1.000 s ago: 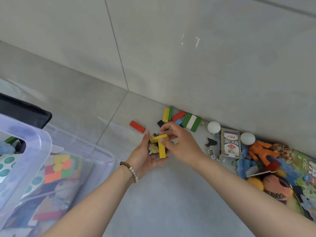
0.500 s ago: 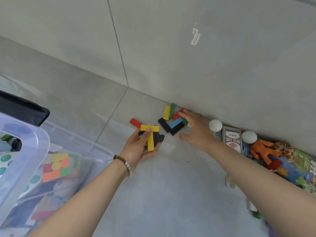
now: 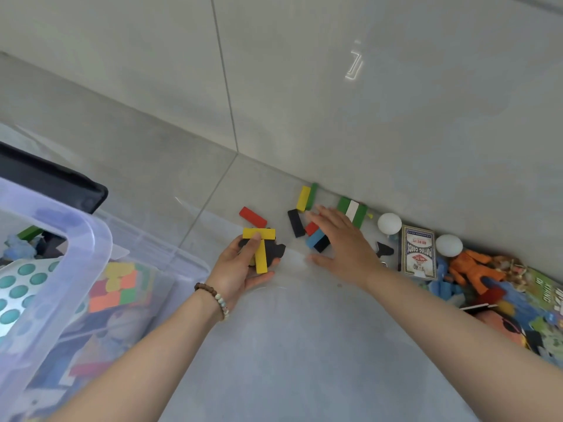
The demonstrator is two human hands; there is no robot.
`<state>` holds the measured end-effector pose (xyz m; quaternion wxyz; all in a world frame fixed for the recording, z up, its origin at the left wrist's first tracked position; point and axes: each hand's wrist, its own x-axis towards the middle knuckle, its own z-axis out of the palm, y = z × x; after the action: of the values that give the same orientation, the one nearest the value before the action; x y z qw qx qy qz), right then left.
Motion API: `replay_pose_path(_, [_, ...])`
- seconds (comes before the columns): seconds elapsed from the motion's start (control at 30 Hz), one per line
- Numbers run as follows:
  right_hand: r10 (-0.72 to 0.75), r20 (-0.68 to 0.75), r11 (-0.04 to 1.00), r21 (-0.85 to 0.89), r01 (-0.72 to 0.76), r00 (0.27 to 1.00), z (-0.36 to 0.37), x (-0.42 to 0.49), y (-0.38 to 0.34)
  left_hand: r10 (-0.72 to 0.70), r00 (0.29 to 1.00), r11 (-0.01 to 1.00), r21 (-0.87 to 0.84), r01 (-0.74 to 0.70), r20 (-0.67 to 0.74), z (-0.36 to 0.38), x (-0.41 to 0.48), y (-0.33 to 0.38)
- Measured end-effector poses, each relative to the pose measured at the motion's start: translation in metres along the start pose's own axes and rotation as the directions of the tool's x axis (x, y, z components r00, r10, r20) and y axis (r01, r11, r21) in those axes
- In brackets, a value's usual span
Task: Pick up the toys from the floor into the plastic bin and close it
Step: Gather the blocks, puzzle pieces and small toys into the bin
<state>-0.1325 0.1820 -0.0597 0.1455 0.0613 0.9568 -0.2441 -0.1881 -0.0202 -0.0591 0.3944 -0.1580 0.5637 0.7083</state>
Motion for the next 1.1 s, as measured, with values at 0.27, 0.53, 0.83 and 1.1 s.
replay_pose_path(0.27, [-0.051,0.03,0.99,0.137,0.046,0.998,0.007,-0.023,0.008,0.01,1.0,1.0,0.025,-0.01,0.02,0.005,-0.003,0.002])
replay_pose_path(0.53, [0.65,-0.11,0.719,0.411,-0.561,0.752,0.014,-0.026,-0.024,-0.002,1.0,0.999,0.042,0.002,0.005,0.009,-0.009,-0.002])
replay_pose_path(0.83, [0.526,-0.204,0.849,0.186,-0.495,0.825,0.029,-0.008,-0.036,-0.031,0.999,0.998,0.047,0.033,-0.026,0.006,-0.012,-0.002])
replay_pose_path(1.1, [0.522,0.135,0.479,0.771,-0.421,0.842,-0.009,-0.029,-0.019,-0.023,0.999,0.995,0.096,0.026,-0.038,0.014,-0.019,0.004])
